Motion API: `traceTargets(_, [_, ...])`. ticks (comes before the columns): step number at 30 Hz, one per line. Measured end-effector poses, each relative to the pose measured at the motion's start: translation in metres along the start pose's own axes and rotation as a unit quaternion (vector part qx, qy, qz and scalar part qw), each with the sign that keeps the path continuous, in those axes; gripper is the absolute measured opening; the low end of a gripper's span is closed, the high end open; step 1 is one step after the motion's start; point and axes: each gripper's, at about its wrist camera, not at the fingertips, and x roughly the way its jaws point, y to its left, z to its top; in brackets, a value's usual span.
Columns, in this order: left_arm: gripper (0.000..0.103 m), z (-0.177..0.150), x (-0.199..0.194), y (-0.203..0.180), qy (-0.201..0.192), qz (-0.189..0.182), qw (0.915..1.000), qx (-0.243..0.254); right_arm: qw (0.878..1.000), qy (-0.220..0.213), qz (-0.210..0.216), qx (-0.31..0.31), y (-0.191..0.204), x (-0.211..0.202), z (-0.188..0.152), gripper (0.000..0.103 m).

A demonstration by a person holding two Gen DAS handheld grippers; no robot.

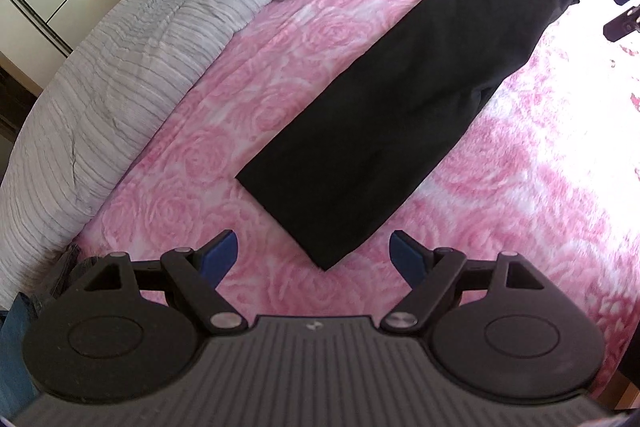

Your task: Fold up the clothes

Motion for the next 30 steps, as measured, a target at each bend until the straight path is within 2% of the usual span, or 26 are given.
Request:
traceTargets(4, [0.081,-0.017,0.013,0.009,0.008,0.006,0.9999,-0.009,0.994,-0.027,0.018,-0.103,0.048,0.017,-0.004,0.071])
traceTargets(6, [0.081,-0.028,0.023,0.013,0.013,0.009,0.9999,-0.008,0.985,-0.041,0.028,-0.164,0.081,0.031,-0.008,0.071])
traceTargets(7, [0.081,-0.033,0.028,0.014,0.013,0.01,0.9998,-0.006,0.98,-0.051,0.031,-0.192,0.098,0.038,-0.011,0.067])
traceTargets(8, [0.081,-0.039,0.034,0.015,0.013,0.011,0.9998,-0.005,0.973,-0.062,0.033,-0.22,0.115,0.046,-0.013,0.063])
traceTargets(9, [0.081,-0.044,0.04,0.017,0.012,0.013,0.9998,-0.005,0.965,-0.073,0.035,-0.248,0.132,0.054,-0.016,0.055])
traceTargets(10, [0.081,-0.049,0.047,0.018,0.01,0.014,0.9998,-0.005,0.956,-0.085,0.037,-0.28,0.151,0.065,-0.019,0.052])
traceTargets(15, [0.081,-0.073,0.079,0.021,0.001,0.024,0.9993,-0.029,0.911,-0.13,0.045,-0.39,0.228,0.119,-0.034,0.052])
traceTargets(21, [0.081,-0.098,0.096,0.025,-0.003,0.029,0.9961,-0.084,0.859,-0.169,0.043,-0.482,0.289,0.173,-0.046,0.052])
traceTargets(23, [0.081,-0.104,0.098,0.027,-0.002,0.03,0.9948,-0.097,0.839,-0.194,0.029,-0.507,0.299,0.184,-0.053,0.052])
traceTargets(24, [0.081,-0.105,0.098,0.028,-0.001,0.03,0.9947,-0.098,0.832,-0.207,0.021,-0.514,0.302,0.187,-0.053,0.052])
traceTargets(27, [0.081,-0.109,0.097,0.031,0.001,0.031,0.9944,-0.101,0.827,-0.224,0.007,-0.515,0.307,0.193,-0.049,0.052])
traceTargets(29, [0.081,-0.112,0.096,0.033,0.002,0.032,0.9941,-0.103,0.825,-0.225,0.003,-0.518,0.311,0.197,-0.046,0.034])
traceTargets(30, [0.081,-0.113,0.096,0.034,0.003,0.033,0.994,-0.104,0.824,-0.221,0.009,-0.522,0.312,0.198,-0.045,0.014])
